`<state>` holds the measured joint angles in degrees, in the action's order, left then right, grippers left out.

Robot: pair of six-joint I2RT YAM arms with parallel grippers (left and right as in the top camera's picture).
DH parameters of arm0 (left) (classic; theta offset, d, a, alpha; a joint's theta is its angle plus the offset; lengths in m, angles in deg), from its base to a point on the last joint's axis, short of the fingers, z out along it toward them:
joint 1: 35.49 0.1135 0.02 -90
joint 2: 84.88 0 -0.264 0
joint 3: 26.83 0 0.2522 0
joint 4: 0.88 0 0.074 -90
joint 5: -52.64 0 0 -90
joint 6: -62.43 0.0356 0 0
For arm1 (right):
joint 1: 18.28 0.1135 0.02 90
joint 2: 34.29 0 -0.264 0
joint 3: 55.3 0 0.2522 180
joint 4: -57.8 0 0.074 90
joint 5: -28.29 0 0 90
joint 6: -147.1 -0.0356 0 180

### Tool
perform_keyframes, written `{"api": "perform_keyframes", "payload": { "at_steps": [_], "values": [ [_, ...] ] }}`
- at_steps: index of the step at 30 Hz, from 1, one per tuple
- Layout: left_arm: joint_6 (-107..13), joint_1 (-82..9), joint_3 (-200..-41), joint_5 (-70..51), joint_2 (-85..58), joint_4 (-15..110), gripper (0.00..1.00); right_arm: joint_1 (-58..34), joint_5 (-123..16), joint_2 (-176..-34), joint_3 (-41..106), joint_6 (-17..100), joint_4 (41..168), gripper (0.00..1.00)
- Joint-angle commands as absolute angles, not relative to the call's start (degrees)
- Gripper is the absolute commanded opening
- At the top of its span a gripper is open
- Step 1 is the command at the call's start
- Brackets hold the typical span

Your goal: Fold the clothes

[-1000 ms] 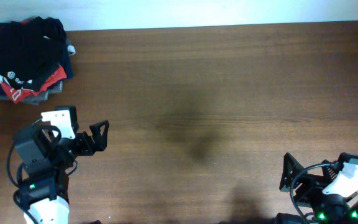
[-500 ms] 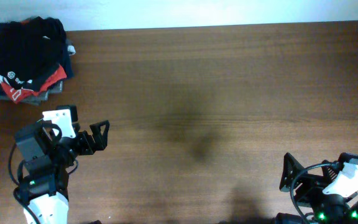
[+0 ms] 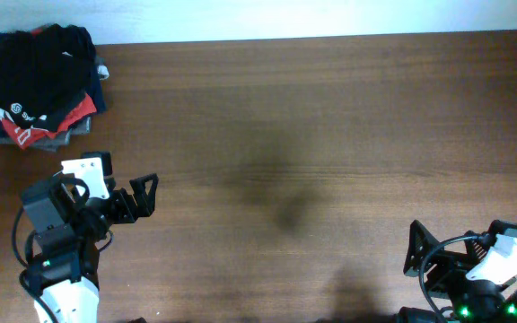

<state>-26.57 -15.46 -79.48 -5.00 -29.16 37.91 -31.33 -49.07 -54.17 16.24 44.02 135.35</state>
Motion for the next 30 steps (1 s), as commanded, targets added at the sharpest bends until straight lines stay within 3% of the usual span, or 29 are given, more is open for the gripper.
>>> {"api": "perform_keyframes", "payload": {
  "at_steps": [1,9,20,30],
  "values": [
    [-26.92,-15.48,-78.98,-4.15,-28.96,37.78,0.99,-31.03,-50.20,-52.70,15.63,43.98,135.33,0.99],
    [-26.92,-15.48,-78.98,-4.15,-28.96,37.78,0.99,-28.78,-51.04,-48.42,10.91,46.66,130.17,0.99],
    [-26.92,-15.48,-78.98,-4.15,-28.96,37.78,0.99,-23.47,-49.92,-36.77,-18.58,49.35,97.60,0.99],
    [-26.92,-15.48,-78.98,-4.15,-28.96,37.78,0.99,-21.72,-50.23,-34.49,-33.09,49.37,79.90,0.99]
  ]
}}
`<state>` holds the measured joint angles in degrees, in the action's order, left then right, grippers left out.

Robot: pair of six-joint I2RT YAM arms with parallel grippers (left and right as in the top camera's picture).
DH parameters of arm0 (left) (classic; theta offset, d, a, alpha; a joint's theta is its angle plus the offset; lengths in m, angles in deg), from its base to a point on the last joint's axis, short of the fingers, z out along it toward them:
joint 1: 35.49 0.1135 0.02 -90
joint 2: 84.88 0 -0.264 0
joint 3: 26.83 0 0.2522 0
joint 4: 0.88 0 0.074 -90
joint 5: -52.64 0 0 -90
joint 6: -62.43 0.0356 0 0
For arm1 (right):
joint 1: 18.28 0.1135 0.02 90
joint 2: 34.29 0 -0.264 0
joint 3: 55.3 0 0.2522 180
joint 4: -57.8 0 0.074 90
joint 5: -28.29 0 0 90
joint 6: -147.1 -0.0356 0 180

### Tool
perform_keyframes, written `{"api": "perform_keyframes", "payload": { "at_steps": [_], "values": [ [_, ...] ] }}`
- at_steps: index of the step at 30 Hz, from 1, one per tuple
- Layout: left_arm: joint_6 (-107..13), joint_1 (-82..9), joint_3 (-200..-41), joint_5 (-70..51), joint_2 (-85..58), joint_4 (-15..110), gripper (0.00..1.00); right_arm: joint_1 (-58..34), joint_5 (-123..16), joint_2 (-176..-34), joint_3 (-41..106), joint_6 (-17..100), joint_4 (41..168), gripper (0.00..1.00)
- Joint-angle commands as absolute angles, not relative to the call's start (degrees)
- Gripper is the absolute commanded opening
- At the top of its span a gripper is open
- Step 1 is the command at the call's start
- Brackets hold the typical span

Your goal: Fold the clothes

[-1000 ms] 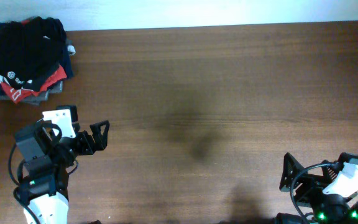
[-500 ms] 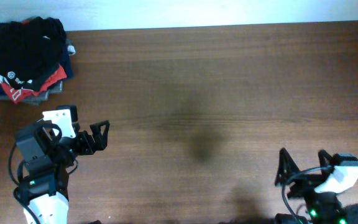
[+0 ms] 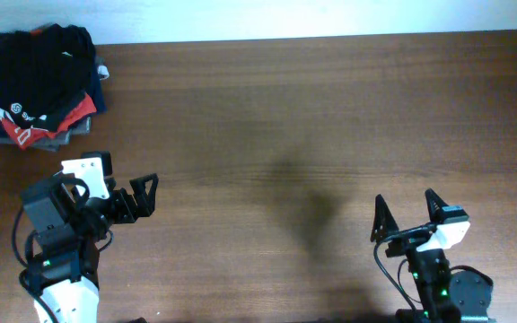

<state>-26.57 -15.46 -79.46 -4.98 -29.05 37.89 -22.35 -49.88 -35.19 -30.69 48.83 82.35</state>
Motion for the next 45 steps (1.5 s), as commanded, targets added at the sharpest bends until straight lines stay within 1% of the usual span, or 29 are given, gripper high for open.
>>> {"api": "perform_keyframes", "payload": {
  "at_steps": [1,7,12,19,23,29,33,45],
  "values": [
    [-26.92,-15.48,-78.98,-4.15,-28.96,37.78,0.99,-21.70,-50.42,-34.49,-34.29,49.35,77.93,0.99],
    [-26.92,-15.48,-78.98,-4.15,-28.96,37.78,0.99,-21.65,-50.34,-34.49,-41.24,49.33,66.41,0.99],
    [-26.92,-15.48,-78.98,-4.15,-28.96,37.78,0.99,-21.65,-50.40,-34.49,-41.22,49.37,67.59,0.99],
    [-26.92,-15.48,-78.98,-4.15,-28.96,37.78,0.99,-21.65,-50.47,-34.49,-41.22,49.40,75.13,0.99],
    [-26.92,-15.48,-78.98,-4.15,-28.96,37.78,0.99,-21.65,-50.64,-34.49,-41.22,52.87,75.07,0.99],
    [-26.92,-15.48,-78.98,-4.15,-28.96,37.78,0.99,-21.65,-50.69,-34.49,-41.22,53.42,75.16,0.99],
    [-26.92,-15.48,-78.98,-4.15,-28.96,37.78,0.99,-21.67,-50.60,-34.49,-41.22,59.65,75.16,0.99],
    [-26.92,-15.48,-78.98,-4.15,-28.96,37.78,0.99,-21.67,-49.99,-34.49,-41.22,59.87,75.02,0.99]
  ]
}}
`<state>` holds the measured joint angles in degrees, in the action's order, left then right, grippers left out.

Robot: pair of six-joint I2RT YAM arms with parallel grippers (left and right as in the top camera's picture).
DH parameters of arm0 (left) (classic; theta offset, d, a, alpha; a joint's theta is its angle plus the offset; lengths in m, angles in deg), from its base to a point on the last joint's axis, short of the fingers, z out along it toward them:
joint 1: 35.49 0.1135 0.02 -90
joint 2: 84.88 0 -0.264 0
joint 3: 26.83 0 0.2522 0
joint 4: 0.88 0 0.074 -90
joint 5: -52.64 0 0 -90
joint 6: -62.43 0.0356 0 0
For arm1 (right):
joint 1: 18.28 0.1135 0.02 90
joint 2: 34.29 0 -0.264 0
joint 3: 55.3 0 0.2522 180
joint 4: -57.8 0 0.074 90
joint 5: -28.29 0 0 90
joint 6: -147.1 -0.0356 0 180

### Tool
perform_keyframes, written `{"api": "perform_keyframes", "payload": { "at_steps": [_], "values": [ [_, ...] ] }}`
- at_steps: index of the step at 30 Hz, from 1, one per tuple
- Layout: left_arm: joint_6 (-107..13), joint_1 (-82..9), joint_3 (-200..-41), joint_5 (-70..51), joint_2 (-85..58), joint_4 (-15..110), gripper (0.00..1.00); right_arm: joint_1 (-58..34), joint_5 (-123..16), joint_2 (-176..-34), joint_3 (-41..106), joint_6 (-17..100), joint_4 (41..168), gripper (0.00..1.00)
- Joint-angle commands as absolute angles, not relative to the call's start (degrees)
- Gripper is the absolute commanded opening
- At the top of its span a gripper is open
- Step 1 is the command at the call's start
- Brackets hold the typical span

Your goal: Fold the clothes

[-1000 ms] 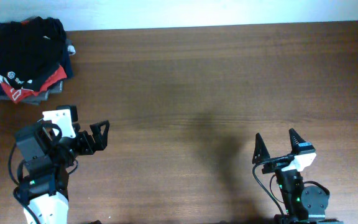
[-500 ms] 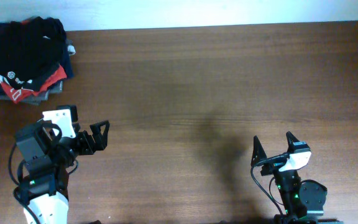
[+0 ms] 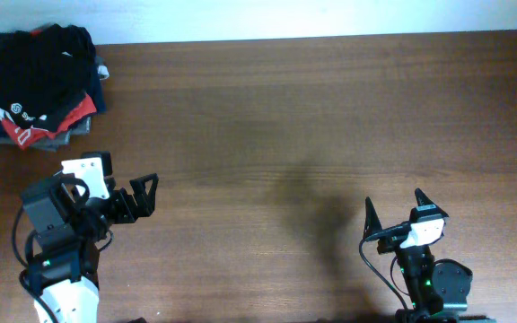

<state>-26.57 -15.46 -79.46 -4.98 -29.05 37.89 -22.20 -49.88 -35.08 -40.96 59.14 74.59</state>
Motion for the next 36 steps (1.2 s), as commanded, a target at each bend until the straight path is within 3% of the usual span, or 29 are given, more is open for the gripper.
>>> {"api": "perform_keyframes", "payload": {
  "at_steps": [1,25,29,36],
  "values": [
    [-26.92,-15.48,-78.98,-4.15,-28.96,37.78,0.99,-21.65,-49.99,-34.49,-41.22,59.87,75.02,0.99],
    [-26.99,-15.68,-78.98,-3.91,-28.85,38.48,0.99,-21.67,-49.99,-34.49,-41.22,59.87,75.02,0.99],
    [-28.45,-19.57,-78.87,-2.57,-30.58,38.81,0.99,-21.65,-49.99,-34.49,-41.22,59.87,75.02,0.99],
    [-35.86,-36.51,-76.75,-27.40,-35.39,36.45,0.99,-21.67,-49.99,-34.49,-41.22,59.87,75.02,0.99]
  ]
}}
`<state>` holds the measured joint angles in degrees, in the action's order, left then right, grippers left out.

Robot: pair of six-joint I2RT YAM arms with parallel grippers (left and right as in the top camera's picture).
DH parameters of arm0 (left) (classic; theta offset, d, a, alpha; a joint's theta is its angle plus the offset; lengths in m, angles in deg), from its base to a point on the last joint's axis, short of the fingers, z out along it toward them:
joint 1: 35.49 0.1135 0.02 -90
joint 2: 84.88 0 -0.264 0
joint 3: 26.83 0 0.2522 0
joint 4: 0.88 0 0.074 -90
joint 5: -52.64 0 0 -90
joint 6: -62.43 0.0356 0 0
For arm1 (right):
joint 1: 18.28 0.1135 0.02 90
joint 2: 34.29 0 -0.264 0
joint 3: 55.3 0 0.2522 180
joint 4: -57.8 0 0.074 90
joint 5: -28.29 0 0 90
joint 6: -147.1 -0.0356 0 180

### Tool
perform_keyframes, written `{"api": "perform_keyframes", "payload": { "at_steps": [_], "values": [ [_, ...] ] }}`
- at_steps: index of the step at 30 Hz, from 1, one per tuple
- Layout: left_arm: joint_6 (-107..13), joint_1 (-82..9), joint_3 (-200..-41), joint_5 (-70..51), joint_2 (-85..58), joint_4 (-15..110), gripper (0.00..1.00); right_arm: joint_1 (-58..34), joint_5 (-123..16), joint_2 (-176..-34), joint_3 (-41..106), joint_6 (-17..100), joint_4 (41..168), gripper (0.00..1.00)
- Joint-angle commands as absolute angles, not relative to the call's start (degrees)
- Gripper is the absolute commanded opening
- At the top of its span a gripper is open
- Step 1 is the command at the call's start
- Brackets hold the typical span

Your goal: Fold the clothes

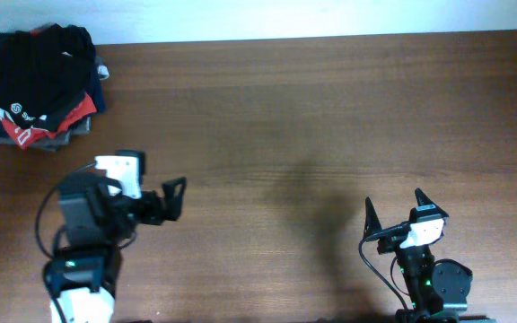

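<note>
A pile of folded clothes (pixel 36 82), black on top with red and grey underneath, sits at the table's far left corner. My left gripper (pixel 175 199) is open over bare wood at the left front, well below and right of the pile, holding nothing. My right gripper (pixel 395 209) is open near the front right edge, its two pointed fingers spread, also empty. No loose garment shows on the table.
The brown wooden table (pixel 312 117) fills the view, with a white strip along its far edge. A soft shadow lies on the wood near the middle right.
My left arm has shifted to the right, its open gripper now further from the table's left edge. The right arm has not moved. The pile is unchanged.
At first my right arm was tucked at the front right corner and the left gripper stood open at the left. Then the right gripper stood open further left and stayed about there. Now the left arm has moved right. The clothes pile never changed.
</note>
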<state>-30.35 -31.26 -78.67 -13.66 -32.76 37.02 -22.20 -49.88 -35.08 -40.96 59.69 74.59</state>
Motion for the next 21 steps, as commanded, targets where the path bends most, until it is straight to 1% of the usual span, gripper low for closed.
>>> {"api": "perform_keyframes", "payload": {
  "at_steps": [1,2,5,9,13,21],
  "values": [
    [-37.50,-38.34,-76.27,-30.57,-36.48,36.41,0.99,-21.67,-49.96,-34.49,-41.22,59.87,75.02,0.99],
    [-38.77,-40.02,-75.64,-33.24,-37.97,36.41,0.99,-21.67,-49.99,-34.49,-41.22,59.87,75.02,0.99],
    [-38.83,-42.06,-72.90,-35.25,-43.10,35.44,0.99,-21.67,-49.99,-34.49,-41.22,59.87,75.02,0.99],
    [-37.06,-42.10,-67.59,-35.25,-50.14,35.03,0.99,-21.67,-49.99,-34.49,-41.22,59.87,75.02,0.99],
    [-36.91,-42.14,-61.47,-35.25,-53.79,32.45,0.99,-21.65,-49.99,-34.49,-41.22,59.87,75.02,0.99],
    [-33.48,-42.10,-49.80,-35.27,-65.00,23.88,0.99,-21.67,-49.99,-34.49,-41.22,59.87,75.02,0.99]
  ]
}}
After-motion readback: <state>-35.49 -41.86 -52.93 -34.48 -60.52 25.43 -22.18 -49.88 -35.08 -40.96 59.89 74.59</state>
